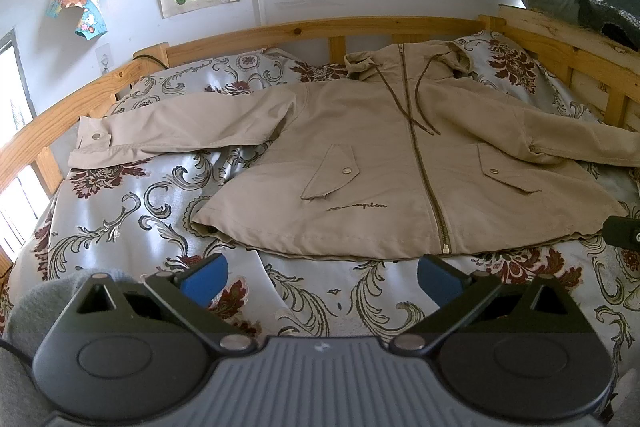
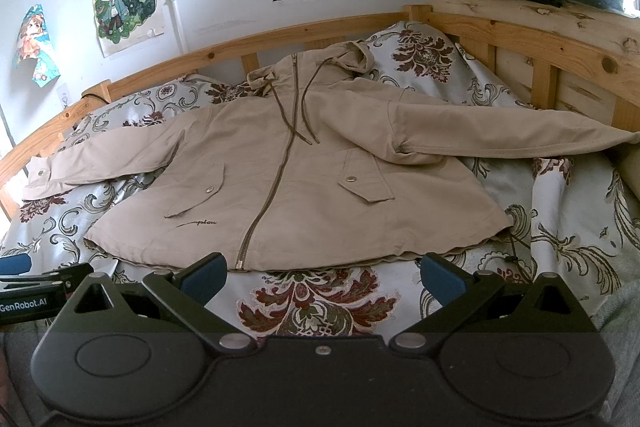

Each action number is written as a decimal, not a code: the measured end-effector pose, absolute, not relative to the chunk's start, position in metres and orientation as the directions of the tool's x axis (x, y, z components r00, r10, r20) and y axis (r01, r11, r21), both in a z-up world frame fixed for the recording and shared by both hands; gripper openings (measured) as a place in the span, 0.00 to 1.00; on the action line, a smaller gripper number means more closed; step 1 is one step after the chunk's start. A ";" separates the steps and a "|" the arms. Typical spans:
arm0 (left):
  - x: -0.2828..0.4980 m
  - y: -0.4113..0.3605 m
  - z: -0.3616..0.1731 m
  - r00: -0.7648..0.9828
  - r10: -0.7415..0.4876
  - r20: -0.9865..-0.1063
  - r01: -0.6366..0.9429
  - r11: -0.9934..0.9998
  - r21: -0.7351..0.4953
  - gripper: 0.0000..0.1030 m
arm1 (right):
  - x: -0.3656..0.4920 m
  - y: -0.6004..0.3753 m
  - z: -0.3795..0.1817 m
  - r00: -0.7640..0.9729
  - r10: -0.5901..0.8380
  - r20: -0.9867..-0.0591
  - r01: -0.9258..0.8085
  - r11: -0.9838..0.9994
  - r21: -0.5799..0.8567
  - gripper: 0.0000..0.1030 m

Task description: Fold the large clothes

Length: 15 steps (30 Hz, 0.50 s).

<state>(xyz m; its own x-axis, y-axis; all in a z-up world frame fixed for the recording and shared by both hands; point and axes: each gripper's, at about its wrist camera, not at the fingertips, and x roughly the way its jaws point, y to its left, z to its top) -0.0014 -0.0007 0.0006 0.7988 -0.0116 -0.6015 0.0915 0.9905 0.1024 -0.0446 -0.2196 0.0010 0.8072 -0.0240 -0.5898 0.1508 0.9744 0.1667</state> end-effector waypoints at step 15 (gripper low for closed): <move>-0.001 0.000 0.001 0.798 -0.012 -0.602 0.092 0.991 0.102 0.99 | -0.042 -0.220 -0.001 0.800 -0.024 -0.600 0.153 0.974 0.165 1.00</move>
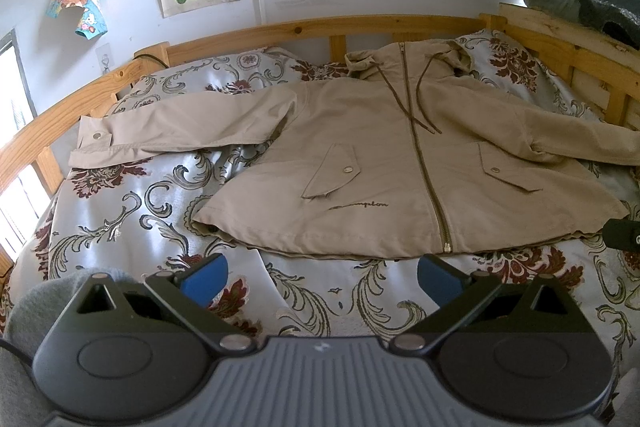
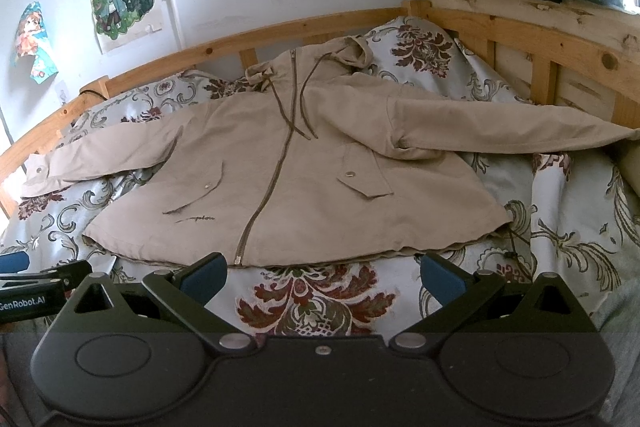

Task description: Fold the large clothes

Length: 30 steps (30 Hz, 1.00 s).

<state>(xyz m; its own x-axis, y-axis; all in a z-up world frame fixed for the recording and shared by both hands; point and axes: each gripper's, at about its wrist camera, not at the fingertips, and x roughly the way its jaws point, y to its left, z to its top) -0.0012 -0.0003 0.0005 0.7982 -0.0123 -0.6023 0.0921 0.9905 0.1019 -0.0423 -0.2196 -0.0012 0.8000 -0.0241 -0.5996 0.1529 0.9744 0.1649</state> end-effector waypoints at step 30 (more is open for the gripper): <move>0.035 -0.009 0.017 0.731 -0.136 -0.669 0.213 0.976 0.034 0.99 | -0.046 -0.238 0.022 0.813 -0.085 -0.576 0.227 0.957 0.179 1.00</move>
<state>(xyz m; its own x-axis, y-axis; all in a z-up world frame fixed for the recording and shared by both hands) 0.0347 -0.0087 0.0173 0.7306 -0.1364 -0.6690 0.2132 0.9764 0.0337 -0.0460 -0.2379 0.0218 0.8127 -0.0850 -0.5765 0.2272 0.9573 0.1790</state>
